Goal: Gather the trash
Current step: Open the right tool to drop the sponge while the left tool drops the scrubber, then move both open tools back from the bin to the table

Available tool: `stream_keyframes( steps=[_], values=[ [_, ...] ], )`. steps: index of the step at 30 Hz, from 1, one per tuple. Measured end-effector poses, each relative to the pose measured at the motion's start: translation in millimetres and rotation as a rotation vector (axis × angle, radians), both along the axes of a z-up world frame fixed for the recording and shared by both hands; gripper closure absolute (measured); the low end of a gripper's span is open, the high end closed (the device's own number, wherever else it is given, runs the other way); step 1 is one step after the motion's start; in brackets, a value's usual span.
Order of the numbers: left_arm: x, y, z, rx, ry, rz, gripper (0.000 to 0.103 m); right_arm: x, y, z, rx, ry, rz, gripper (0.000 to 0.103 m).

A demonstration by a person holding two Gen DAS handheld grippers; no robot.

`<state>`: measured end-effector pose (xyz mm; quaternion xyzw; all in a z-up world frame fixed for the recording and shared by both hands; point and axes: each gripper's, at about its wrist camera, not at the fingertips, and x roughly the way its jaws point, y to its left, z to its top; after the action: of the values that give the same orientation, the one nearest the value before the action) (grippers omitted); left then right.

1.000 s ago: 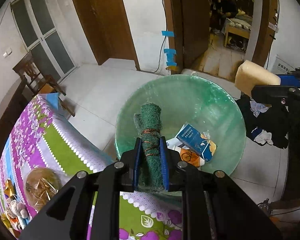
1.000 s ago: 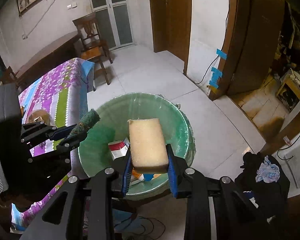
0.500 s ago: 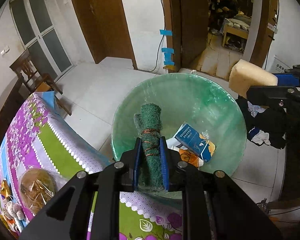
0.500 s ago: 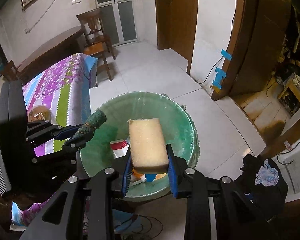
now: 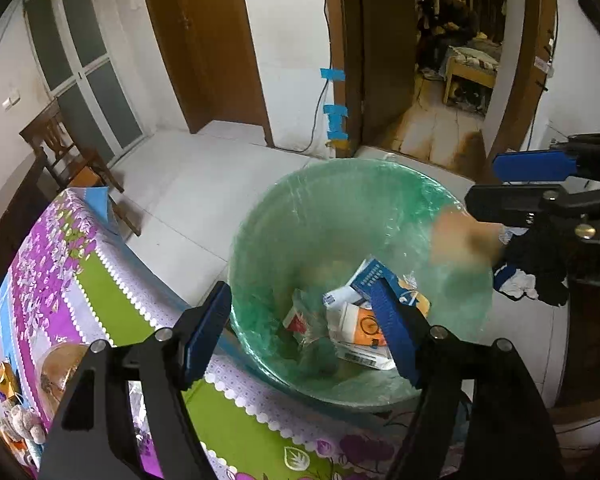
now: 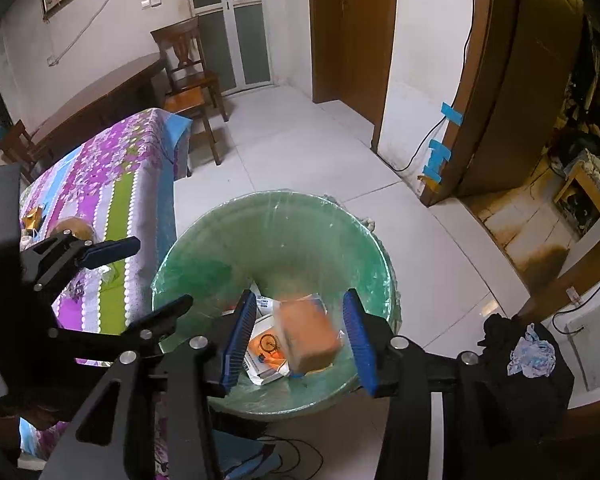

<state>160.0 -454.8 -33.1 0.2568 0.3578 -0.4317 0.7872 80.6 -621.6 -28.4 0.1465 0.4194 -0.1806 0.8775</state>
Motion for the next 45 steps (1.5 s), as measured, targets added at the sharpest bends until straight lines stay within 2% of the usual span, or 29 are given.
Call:
stream_keyframes(
  steps=[5, 15, 19, 22, 24, 25, 28, 31, 34, 39, 45],
  values=[
    [-3.7, 2.0, 1.7, 0.002, -0.027, 0.000, 0.034, -3.7, -2.4, -3.6, 0.007, 0.004, -0.007, 0.057],
    [-7.6, 12.8, 0.3, -0.012, -0.018, 0.013, 0.034, -21.3, -8.2, -6.5, 0.023, -0.017, -0.037, 0.056],
    [-9.7, 30.9, 0.9, -0.050, -0.016, 0.068, 0.034, -35.2, -0.9, -9.7, -0.003, -0.085, -0.075, 0.056],
    [-15.2, 49.1, 2.5, -0.082, -0.055, 0.109, 0.025, -47.0, 11.8, -11.9, -0.007, -0.162, -0.101, 0.056],
    [-16.8, 61.9, 3.0, -0.100, -0.070, 0.133, 0.022, -54.4, 27.7, -12.3, -0.041, -0.222, -0.120, 0.046],
    [-17.2, 71.5, 2.7, -0.108, -0.072, 0.148, 0.021, -57.3, 35.1, -12.3, -0.060, -0.250, -0.126, 0.037],
    [-14.4, 93.0, 2.9, -0.129, -0.068, 0.185, 0.021, -62.6, 64.2, -15.2, -0.117, -0.334, -0.137, 0.030],
    [-11.5, 118.4, 4.2, -0.147, -0.070, 0.232, 0.020, -61.1, 88.0, -17.3, -0.155, -0.382, -0.152, 0.016],
    [-9.1, 146.3, 7.6, -0.166, -0.085, 0.282, 0.013, -58.5, 113.9, -17.6, -0.196, -0.419, -0.155, 0.005],
    [4.6, 204.6, 14.1, -0.205, -0.092, 0.397, 0.006, -47.3, 152.3, -12.3, -0.250, -0.451, -0.105, 0.005],
    [44.7, 293.5, 21.6, -0.279, -0.058, 0.630, 0.006, -13.4, 203.3, 6.9, -0.225, -0.488, 0.048, 0.005]
  ],
)
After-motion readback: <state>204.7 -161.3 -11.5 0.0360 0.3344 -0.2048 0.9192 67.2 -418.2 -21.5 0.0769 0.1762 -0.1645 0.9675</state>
